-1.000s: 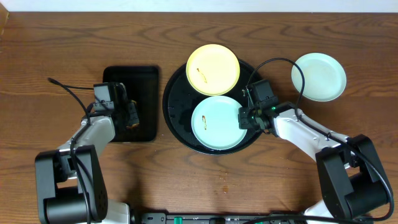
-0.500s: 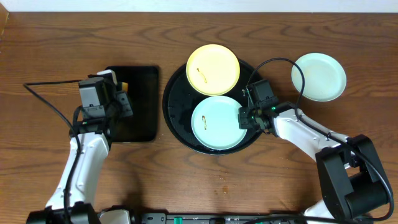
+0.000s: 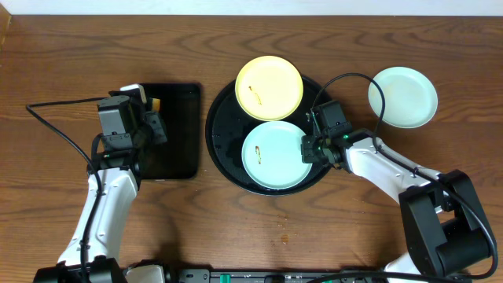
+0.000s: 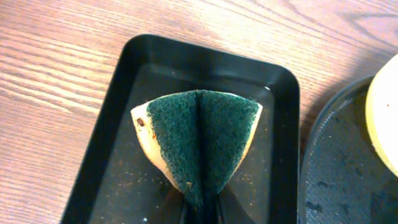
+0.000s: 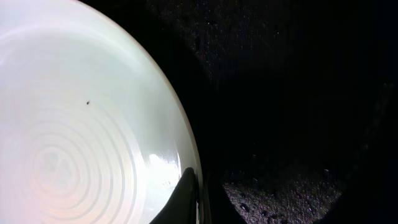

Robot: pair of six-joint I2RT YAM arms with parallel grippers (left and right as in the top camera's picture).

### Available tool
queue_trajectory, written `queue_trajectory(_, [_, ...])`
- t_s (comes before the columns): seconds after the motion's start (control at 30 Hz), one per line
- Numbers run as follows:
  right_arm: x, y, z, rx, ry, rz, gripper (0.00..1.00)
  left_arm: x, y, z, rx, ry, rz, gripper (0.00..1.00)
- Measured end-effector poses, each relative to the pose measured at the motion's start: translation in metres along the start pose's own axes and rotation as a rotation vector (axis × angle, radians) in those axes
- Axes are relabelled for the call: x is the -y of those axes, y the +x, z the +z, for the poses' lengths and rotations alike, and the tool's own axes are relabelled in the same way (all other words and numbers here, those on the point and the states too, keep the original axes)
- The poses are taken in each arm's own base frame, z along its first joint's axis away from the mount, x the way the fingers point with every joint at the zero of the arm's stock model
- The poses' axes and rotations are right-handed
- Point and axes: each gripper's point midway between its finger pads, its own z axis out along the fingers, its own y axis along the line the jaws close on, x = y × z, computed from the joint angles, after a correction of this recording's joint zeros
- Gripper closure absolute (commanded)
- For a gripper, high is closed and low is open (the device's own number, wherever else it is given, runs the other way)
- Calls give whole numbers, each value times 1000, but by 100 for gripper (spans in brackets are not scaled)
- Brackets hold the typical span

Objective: Clean dirty plates on tray and stack at the side
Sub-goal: 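Lift the sponge out of the small tray with the left gripper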

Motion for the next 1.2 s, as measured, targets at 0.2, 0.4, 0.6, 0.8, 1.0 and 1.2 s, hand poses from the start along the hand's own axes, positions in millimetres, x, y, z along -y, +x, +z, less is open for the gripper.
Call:
queue_trajectory(0.2, [0,0,0,0,0,0,99,10,-2,0,6,54,1,92])
queue_trajectory(0.4, [0,0,0,0,0,0,99,13,-3,0,8,74,-18,93])
queue_trajectory(0.6, [0,0,0,0,0,0,99,22,-2,-1,3,127,-14,93])
queue_trajectory(0.8, [0,0,0,1,0,0,99,27,-2,-2,2,157,12,92])
queue_trajectory(1.0, [0,0,0,1,0,0,99,23,-6,-2,19,133,3,93])
queue_trajectory(1.2, [0,0,0,2,0,0,99,25,-7,-2,21,143,15,93])
